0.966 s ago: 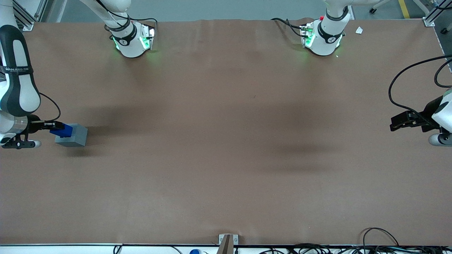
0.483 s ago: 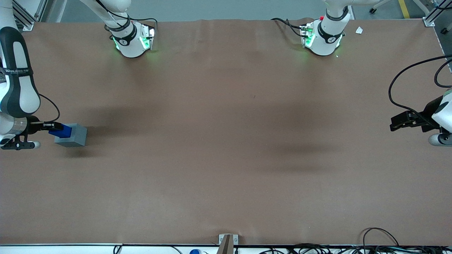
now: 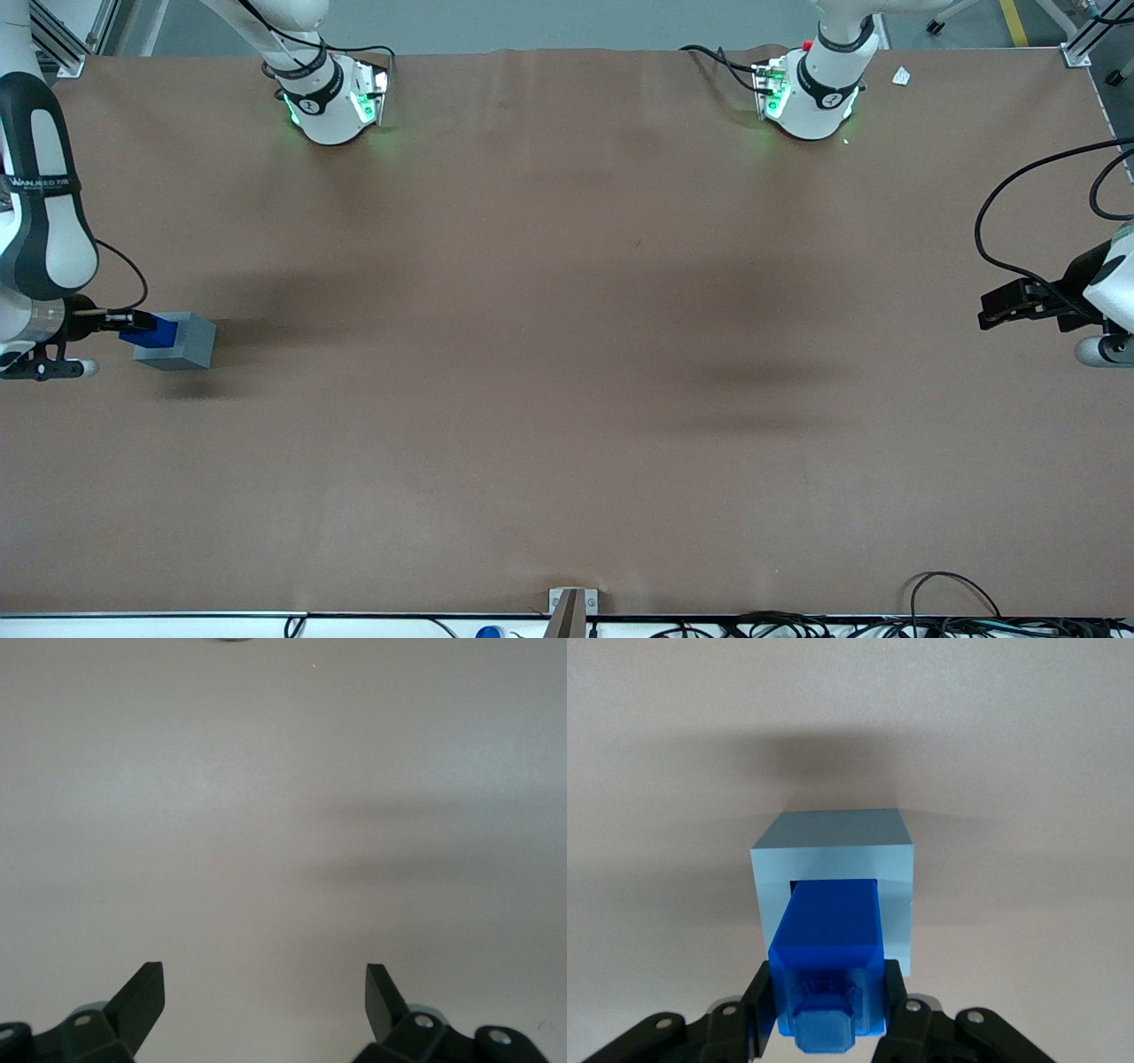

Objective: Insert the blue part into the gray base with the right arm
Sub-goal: 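Lower the blue block into the gray base's square opening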

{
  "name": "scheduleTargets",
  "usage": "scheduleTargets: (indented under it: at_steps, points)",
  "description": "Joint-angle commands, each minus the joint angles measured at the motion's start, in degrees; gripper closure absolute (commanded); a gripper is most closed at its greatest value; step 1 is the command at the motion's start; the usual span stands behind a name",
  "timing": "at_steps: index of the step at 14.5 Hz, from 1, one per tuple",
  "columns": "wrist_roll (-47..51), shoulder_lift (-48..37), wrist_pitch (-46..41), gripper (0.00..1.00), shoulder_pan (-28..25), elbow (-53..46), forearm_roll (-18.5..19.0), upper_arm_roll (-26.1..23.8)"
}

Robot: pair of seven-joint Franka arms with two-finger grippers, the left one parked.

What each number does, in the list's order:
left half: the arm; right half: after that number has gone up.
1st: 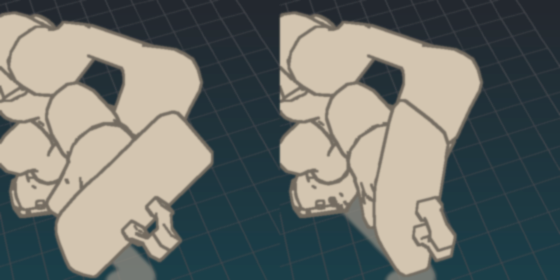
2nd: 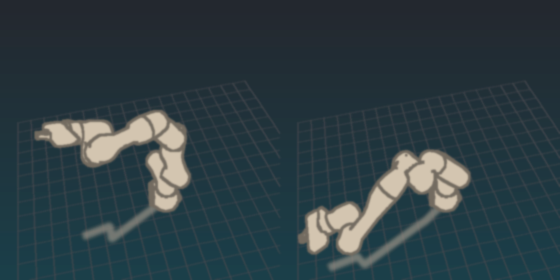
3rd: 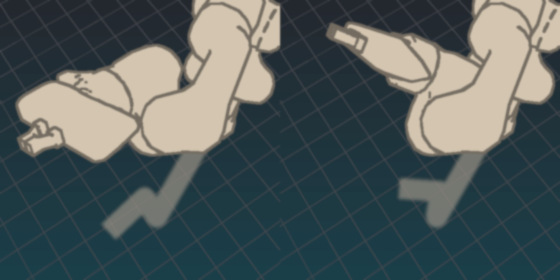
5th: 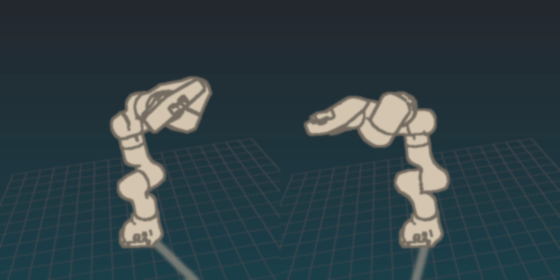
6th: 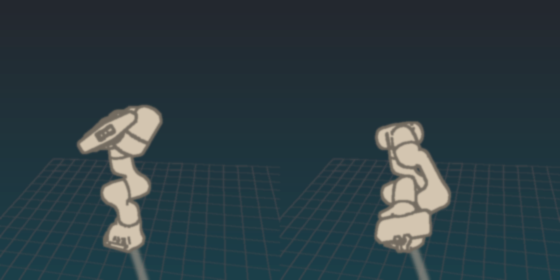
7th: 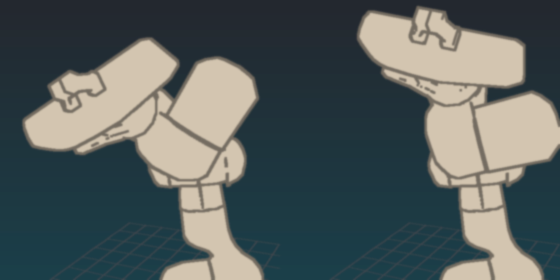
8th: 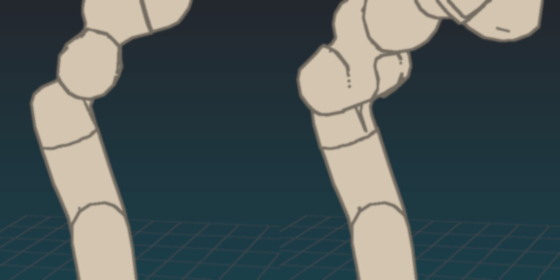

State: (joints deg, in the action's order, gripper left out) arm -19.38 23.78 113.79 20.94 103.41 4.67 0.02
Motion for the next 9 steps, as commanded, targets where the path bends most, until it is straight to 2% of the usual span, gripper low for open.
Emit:
scheduleTargets:
  at_steps: [1,5,7,8,9]
  points:
    - [-0.2,1.1,-0.7,0.95,1.1,-1.5,1.0,-1.1]
    - [-0.1,1.9,-0.8,0.95,1.0,-1.4,1.0,-1.1]
    - [-0.1,1.9,-0.7,0.92,0.9,-1.5,1.0,-1.1]
    - [-0.1,1.9,-0.7,0.87,0.9,-1.5,0.9,-1.1]
    - [0.0,2.0,-0.7,0.78,0.9,-1.5,0.9,-1.1]
